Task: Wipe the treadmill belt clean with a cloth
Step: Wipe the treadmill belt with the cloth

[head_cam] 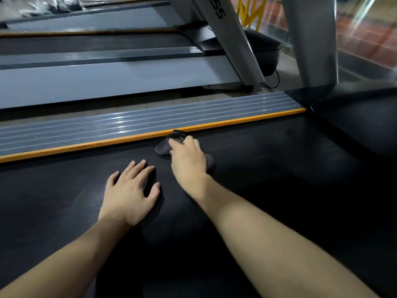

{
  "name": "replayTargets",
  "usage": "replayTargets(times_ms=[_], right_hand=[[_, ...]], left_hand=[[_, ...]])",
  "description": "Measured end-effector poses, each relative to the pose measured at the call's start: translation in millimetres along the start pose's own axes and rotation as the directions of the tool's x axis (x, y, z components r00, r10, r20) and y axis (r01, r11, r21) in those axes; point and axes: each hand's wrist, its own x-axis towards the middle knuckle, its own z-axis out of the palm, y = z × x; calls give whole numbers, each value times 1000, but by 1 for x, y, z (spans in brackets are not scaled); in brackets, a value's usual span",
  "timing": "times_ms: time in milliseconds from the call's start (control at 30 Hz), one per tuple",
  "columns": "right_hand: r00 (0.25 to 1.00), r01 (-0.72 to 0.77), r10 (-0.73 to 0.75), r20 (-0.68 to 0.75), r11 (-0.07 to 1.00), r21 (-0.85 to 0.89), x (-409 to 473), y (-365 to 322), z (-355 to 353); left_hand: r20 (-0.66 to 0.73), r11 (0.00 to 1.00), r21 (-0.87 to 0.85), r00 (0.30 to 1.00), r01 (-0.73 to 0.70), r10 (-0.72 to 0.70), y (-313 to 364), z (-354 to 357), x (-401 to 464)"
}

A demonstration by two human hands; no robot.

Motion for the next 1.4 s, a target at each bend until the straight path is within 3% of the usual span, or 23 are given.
replayTargets(times_ms=[67,100,167,233,300,367,433,533,633,700,767,833,900,1000,1167,1233,1300,1400], right_hand=[[996,83,-83,32,996,-25,9,32,-13],[999,52,-51,16,997,-61,14,60,-22],[989,-128,117,-89,984,-127,24,128,-45],[930,-336,306,-205,932,-133,22,180,-67],[878,-444,401,-262,886,-131,19,186,-72],[860,-476,431,-274,871,-123,17,148,-58],[901,-399,372,-224,913,-86,10,86,-32],[984,-122,117,-133,992,-31,-24,2,0],[991,118,-117,-70,993,3,-25,23,-10],[989,48,-61,-136,994,-103,-14,82,-29],[971,-187,157,-181,968,-164,-6,156,-60],[902,-398,359,-241,906,-141,-12,205,-86],[844,-497,440,-307,856,-140,-19,207,-88],[884,-383,323,-338,915,-127,-31,138,-54],[991,-8,11,-135,1000,26,-64,-5,-8],[989,113,-106,-99,991,66,-64,9,-18],[979,109,-115,-169,993,-45,-56,64,-34],[939,-180,105,-327,962,-206,-41,170,-68]], left_hand=[[-1,1000,-4,1000,-4,4,0,0,-1],[-4,1000,-7,1000,-3,3,0,-1,-1],[2,1000,-8,1000,-3,3,0,-1,-1],[4,1000,-9,1000,-4,4,0,0,0],[-2,1000,-15,1000,-3,3,1,-1,0],[-4,1000,-29,1000,-1,1,2,-1,-1],[-2,999,-36,1000,-2,2,1,-2,-1],[7,1000,-24,1000,-11,11,0,-2,0],[5,1000,-19,1000,-22,23,0,-1,-1],[-3,1000,-27,1000,-16,16,-1,-2,-1],[1,1000,-27,1000,-12,12,0,-2,-1],[0,1000,-28,1000,-7,7,1,-2,-1],[-1,1000,-30,1000,-4,4,1,-2,-1],[1,999,-38,1000,-2,2,1,-2,0],[-4,1000,-28,1000,-4,4,0,-2,0],[-2,1000,-26,1000,-6,6,0,-2,-1],[-5,999,-37,1000,-4,4,0,-2,-1],[-1,999,-46,1000,-2,2,1,-3,-1]])
